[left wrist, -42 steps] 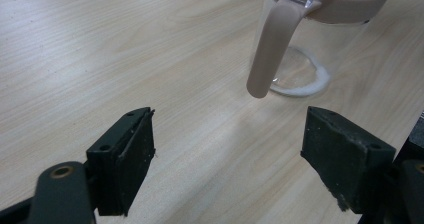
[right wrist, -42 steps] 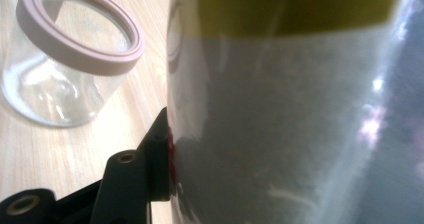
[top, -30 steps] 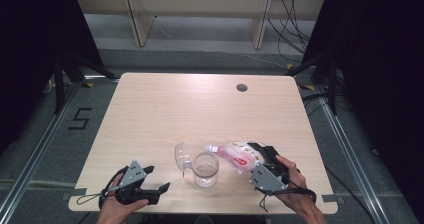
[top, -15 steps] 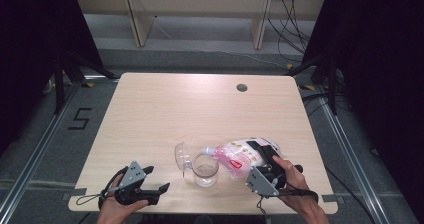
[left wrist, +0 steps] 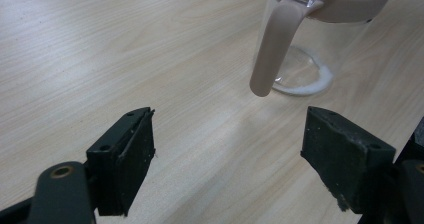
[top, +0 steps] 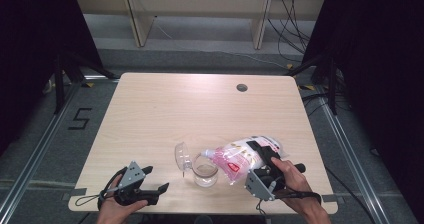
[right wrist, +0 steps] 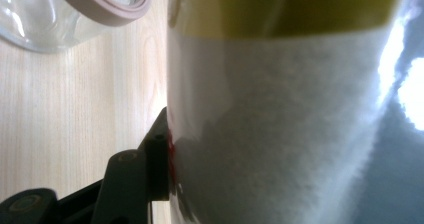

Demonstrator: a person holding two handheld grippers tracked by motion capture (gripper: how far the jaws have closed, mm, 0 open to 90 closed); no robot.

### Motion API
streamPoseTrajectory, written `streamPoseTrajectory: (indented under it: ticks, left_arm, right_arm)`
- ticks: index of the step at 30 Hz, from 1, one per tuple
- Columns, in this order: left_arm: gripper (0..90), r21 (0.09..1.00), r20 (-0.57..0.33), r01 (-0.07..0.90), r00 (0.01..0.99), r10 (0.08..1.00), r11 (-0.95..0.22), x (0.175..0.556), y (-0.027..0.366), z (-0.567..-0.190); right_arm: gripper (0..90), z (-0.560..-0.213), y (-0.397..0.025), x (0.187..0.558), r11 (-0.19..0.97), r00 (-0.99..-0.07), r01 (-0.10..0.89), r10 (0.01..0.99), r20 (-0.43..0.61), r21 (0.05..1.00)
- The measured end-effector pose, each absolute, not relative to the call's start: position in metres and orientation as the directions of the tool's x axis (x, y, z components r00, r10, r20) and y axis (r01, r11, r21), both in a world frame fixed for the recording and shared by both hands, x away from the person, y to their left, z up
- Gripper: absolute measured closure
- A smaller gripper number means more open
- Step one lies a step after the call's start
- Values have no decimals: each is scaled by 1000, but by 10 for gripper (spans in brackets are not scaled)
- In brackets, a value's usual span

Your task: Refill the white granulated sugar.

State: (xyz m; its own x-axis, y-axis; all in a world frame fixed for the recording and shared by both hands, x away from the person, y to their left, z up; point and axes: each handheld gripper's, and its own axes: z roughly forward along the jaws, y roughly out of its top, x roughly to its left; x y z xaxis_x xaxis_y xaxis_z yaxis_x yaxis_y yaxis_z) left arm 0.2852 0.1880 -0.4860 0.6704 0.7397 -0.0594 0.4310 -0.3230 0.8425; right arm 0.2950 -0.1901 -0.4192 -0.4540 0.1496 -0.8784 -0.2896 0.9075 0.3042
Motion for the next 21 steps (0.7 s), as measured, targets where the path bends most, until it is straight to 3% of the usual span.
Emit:
streamPoseTrajectory:
  ticks: [4, 6, 12, 13, 21]
  left_arm:
    - [204, 838, -50, 429, 676, 736, -337, 285, 189, -486]
    - [204, 840, -53, 430, 673, 738, -332, 286, 189, -487]
    - [204, 840, -69, 442, 664, 744, -316, 284, 188, -487]
    - [204, 840, -64, 435, 672, 737, -324, 284, 188, -487]
    - [204, 840, -41, 418, 685, 727, -347, 284, 188, -485]
  right_arm:
    - [470, -416, -189, 297, 915, -424, -326, 85, -902, 239]
    - [471, -420, -189, 295, 916, -451, -286, 130, -883, 282]
    - [471, -418, -188, 298, 923, -417, -326, 56, -907, 206]
    - [471, -423, -188, 296, 924, -441, -293, 96, -892, 244]
    - [473, -422, -186, 297, 935, -411, -313, 28, -911, 170]
